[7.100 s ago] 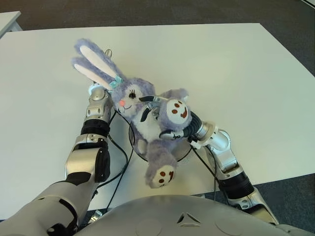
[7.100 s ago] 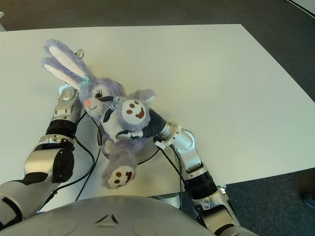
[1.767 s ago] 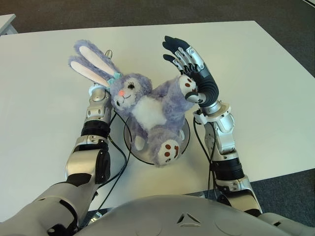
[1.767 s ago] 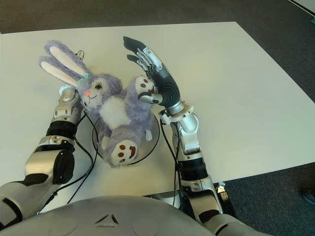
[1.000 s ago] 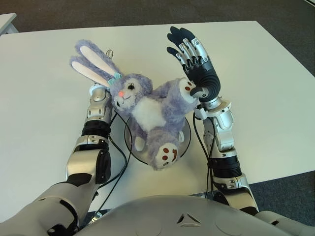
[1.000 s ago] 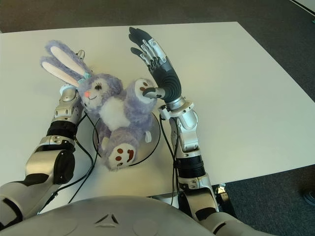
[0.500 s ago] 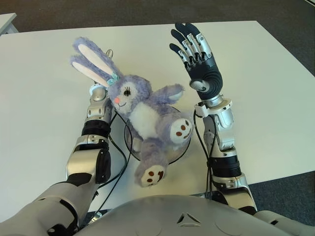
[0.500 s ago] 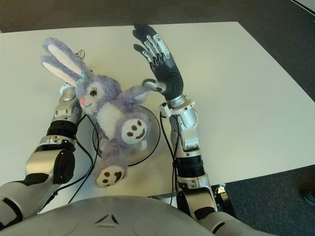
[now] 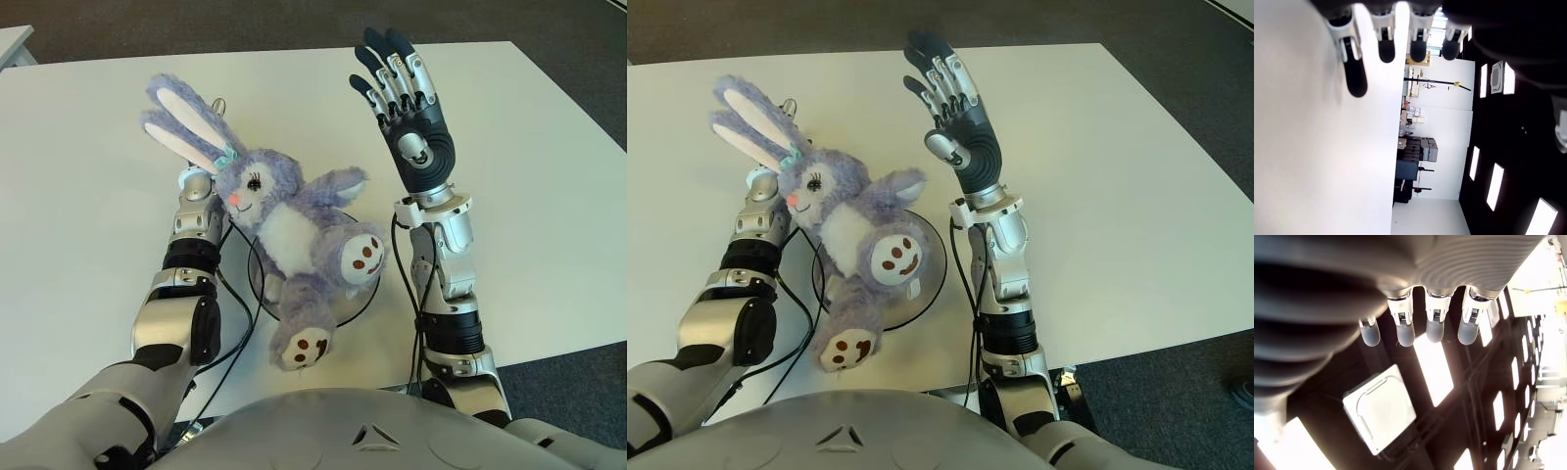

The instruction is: Put the doll into the plate.

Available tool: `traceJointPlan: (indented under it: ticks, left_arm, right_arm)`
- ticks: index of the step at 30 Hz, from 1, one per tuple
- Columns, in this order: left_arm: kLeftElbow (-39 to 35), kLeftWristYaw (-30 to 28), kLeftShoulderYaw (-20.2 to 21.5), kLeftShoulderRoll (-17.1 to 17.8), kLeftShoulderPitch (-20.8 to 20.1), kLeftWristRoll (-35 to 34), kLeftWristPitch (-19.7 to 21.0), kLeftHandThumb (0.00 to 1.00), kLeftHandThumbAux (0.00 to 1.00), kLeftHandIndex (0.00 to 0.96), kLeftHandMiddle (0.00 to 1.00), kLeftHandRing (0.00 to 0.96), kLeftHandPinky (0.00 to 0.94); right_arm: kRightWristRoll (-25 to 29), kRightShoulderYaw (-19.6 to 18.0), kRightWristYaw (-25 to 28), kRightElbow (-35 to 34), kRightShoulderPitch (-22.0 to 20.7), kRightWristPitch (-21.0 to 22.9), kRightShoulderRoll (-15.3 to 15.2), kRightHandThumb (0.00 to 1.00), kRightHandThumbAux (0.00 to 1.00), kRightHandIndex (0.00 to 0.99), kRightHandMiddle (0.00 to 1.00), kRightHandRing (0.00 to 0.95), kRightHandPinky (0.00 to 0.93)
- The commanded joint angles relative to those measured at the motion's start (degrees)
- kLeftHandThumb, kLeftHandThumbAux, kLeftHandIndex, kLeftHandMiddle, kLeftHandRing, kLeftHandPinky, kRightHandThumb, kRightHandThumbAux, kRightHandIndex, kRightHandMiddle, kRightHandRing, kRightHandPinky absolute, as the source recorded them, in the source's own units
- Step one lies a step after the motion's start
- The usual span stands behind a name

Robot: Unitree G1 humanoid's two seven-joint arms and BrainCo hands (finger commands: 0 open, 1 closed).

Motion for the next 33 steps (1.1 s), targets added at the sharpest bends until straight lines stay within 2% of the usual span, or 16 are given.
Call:
traceJointPlan:
  ticks: [1, 7, 15, 26, 33]
  left_arm:
    - [2.24, 0.39, -0.01, -0.23, 1.24, 0.14, 1.44, 0.0, 0.402, 0.0, 0.073, 0.035, 0.0]
    - [2.3, 0.42, -0.01, -0.26, 1.2, 0.13, 1.38, 0.0, 0.402, 0.0, 0.077, 0.037, 0.0]
    - [2.54, 0.41, -0.01, -0.25, 1.04, 0.12, 1.4, 0.0, 0.396, 0.0, 0.079, 0.04, 0.0]
    - [2.65, 0.84, 0.0, -0.25, 0.93, 0.25, 1.53, 0.0, 0.391, 0.0, 0.09, 0.053, 0.0]
    - [2.85, 0.94, 0.08, -0.23, 0.8, 0.19, 1.58, 0.0, 0.39, 0.0, 0.092, 0.055, 0.0]
  right_arm:
    - [5.1, -4.32, 3.64, 5.32, -4.45, 2.05, -2.86, 0.171, 0.422, 0.0, 0.0, 0.0, 0.0]
    - [5.06, -4.39, 5.46, 5.76, -4.98, 2.01, -3.83, 0.168, 0.393, 0.0, 0.0, 0.0, 0.0]
    - [7.77, -5.64, 7.72, 7.09, -5.95, 4.5, -4.37, 0.143, 0.402, 0.0, 0.0, 0.0, 0.0]
    - [4.52, -5.68, 5.17, 8.87, -6.63, 3.51, -3.47, 0.096, 0.355, 0.0, 0.0, 0.0, 0.0]
    - [3.82, -5.78, 2.97, 14.05, -9.11, 3.79, -1.62, 0.104, 0.36, 0.007, 0.0, 0.0, 0.0]
